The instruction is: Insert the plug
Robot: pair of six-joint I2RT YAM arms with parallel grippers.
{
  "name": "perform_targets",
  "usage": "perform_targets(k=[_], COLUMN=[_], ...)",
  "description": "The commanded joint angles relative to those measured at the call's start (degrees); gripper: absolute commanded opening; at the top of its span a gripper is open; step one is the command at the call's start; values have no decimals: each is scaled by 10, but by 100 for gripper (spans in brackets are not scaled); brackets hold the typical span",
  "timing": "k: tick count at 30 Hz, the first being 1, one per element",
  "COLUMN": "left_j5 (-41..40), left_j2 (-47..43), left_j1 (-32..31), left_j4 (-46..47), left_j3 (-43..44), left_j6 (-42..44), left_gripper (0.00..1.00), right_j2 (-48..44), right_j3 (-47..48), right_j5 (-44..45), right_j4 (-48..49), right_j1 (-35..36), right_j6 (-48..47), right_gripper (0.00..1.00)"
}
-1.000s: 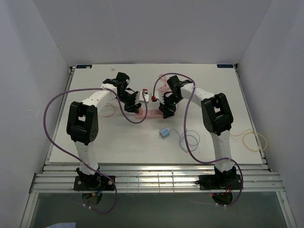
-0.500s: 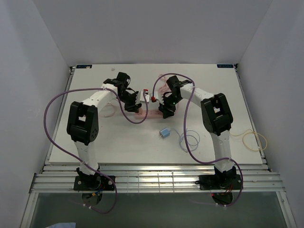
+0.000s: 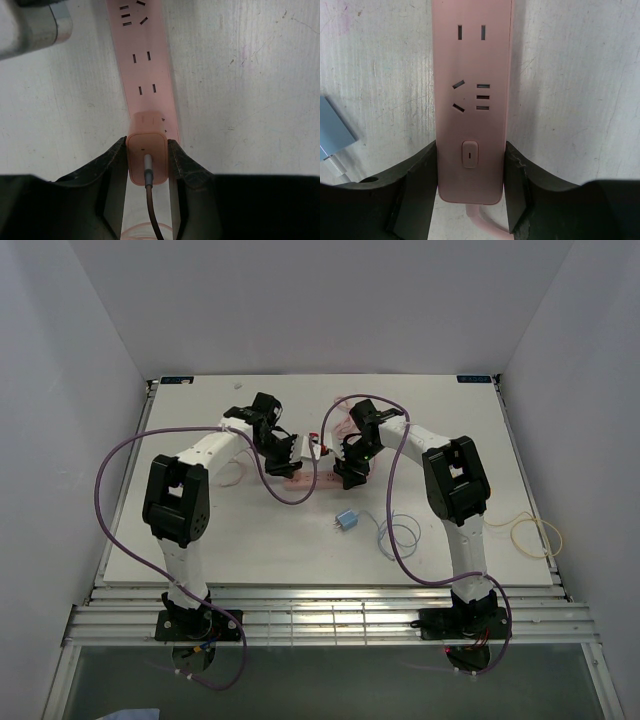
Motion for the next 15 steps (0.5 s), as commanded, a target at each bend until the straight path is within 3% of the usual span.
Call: perform_targets(k=[1,15], left_j5=[-27,-53], left_j2=[7,29], left_j1=[-15,-48], left_j4=[8,51], left_j3=[-10,-35], left_j6=[22,-5], left_gripper=[0,0], right_j2=[17,14], right_j3=[-6,-17], right_j5=[-3,-3], right_j4=[-16,-15], right_j1=[15,15], right_j6=[-11,-15], right_gripper=[15,13])
